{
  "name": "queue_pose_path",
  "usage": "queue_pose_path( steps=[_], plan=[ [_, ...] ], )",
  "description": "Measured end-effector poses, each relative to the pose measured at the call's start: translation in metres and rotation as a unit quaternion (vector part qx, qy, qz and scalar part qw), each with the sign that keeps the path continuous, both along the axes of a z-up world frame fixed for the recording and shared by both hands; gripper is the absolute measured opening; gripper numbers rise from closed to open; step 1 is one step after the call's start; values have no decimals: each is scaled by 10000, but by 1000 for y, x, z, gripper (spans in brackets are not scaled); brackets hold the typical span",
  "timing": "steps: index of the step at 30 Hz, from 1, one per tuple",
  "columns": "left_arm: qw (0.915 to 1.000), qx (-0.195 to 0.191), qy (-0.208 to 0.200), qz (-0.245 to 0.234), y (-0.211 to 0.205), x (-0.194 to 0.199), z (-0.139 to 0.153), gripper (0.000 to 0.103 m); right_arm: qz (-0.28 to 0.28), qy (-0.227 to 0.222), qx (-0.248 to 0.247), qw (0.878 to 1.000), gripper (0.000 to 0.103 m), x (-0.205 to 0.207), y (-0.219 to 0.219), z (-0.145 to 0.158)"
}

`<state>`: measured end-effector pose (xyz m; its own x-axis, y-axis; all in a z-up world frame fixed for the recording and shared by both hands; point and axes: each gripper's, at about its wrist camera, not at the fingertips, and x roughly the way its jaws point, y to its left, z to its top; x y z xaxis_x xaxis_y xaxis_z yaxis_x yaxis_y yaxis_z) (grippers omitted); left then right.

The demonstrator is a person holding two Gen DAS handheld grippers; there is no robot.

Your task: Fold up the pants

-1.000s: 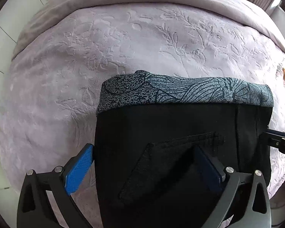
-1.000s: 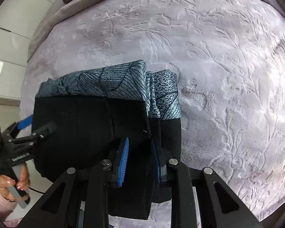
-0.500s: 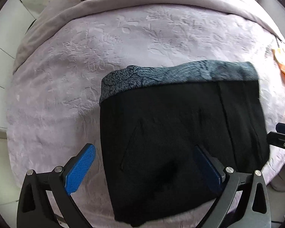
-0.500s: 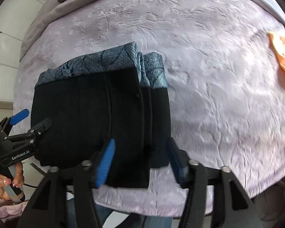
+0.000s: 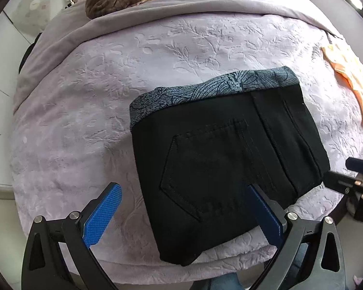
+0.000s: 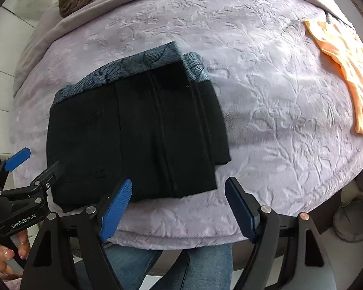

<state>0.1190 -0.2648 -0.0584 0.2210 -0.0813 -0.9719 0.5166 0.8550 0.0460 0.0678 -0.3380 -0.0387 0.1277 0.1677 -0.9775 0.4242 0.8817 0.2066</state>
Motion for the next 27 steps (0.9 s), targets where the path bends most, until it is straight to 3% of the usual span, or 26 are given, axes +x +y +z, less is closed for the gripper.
queue_pose_path(
  steps=[9,13,27],
  plan=[
    [9987,-18,-265,442,4,-10,19,103,257,-129,-95,9995,82,3,11,13],
    [9972,76,-281,686,2,-24,24,103,437,-315,-79,9985,82,-2,9,20],
    [9902,232,-271,1352,18,-60,31,103,986,-260,-300,9943,82,-19,14,18]
  ],
)
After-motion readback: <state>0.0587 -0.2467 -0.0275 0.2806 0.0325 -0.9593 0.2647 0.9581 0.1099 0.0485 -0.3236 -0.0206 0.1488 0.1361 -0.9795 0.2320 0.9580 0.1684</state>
